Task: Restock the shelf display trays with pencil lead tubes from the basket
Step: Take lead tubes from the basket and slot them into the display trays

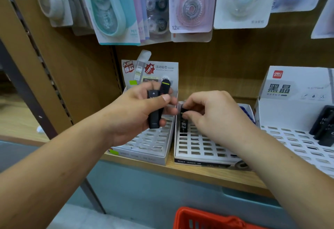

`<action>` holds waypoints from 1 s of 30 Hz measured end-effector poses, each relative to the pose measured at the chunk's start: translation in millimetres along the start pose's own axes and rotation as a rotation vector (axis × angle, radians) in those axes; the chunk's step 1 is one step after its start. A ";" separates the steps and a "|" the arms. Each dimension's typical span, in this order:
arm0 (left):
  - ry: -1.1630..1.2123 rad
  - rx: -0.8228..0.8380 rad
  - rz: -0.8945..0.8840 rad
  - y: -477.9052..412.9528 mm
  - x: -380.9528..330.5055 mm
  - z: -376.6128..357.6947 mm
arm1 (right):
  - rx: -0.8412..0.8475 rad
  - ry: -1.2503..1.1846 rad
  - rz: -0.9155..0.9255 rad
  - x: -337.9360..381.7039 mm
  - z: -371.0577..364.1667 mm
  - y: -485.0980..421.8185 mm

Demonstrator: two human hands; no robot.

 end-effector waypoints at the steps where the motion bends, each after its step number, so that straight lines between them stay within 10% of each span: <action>1: 0.005 -0.023 0.007 0.2 1.0 0.2 | 0.013 0.053 -0.009 1.3 -0.4 0.4; 6: -0.051 -0.075 0.043 1.2 2.3 -1.1 | -0.009 0.025 -0.005 -1.0 -0.8 2.5; 13: -0.215 -0.070 0.069 2.4 -3.7 -21.2 | -0.059 -0.702 0.094 7.0 14.2 7.9; 30: -0.335 -0.132 0.059 1.7 -1.9 -15.9 | -0.127 -0.590 0.065 -7.1 25.1 16.2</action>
Point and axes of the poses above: each hand's wrist, its own y-axis away from the middle knuckle, its own z-axis out of the back of the hand, x = y × z, the point moved 2 cm from there along -y, towards the middle knuckle, and after that the axes turned 15 degrees about x, right-handed, at the moved point
